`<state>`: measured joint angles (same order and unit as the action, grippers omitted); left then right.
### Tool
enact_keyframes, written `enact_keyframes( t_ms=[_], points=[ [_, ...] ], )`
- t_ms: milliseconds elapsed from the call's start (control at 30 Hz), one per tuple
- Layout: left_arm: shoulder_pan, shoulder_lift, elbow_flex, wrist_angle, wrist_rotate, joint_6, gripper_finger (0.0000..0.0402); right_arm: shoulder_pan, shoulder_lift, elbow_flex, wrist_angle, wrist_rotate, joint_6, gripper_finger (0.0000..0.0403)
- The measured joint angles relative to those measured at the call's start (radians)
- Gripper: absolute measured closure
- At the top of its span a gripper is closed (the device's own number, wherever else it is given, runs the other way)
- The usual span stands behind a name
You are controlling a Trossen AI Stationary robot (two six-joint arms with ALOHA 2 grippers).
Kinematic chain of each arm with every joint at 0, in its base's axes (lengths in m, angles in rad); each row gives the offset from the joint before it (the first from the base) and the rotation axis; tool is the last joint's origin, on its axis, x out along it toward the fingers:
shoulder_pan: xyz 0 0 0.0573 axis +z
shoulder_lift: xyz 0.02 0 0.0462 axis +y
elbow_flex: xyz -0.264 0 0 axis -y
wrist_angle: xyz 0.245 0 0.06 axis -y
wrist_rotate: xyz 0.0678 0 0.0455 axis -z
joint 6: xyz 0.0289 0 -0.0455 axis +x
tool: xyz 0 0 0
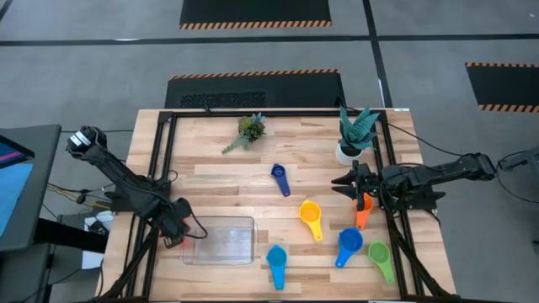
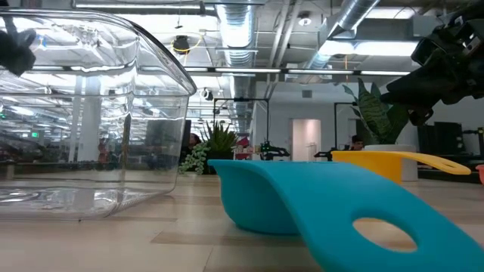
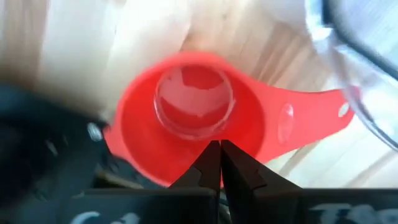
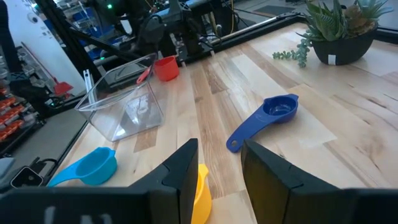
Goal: Nest measuring cups in basket
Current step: Move the red measuring cup to the center of the table
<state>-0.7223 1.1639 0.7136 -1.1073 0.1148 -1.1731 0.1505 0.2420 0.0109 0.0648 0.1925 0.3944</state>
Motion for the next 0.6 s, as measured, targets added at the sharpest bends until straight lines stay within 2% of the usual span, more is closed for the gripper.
enact_keyframes(
  t_ms=[267, 600],
  points=[
    [0.000, 0.025, -0.003, -0.006, -0.031, 0.518, 0.0401, 0.000, 0.000, 0.000, -0.001, 0.000, 0.000, 0.0259],
    [0.000, 0.067, -0.060, 0.000, -0.049, 0.714, 0.0401, 0.000, 0.000, 0.000, -0.003, 0.000, 0.000, 0.0261]
  ],
)
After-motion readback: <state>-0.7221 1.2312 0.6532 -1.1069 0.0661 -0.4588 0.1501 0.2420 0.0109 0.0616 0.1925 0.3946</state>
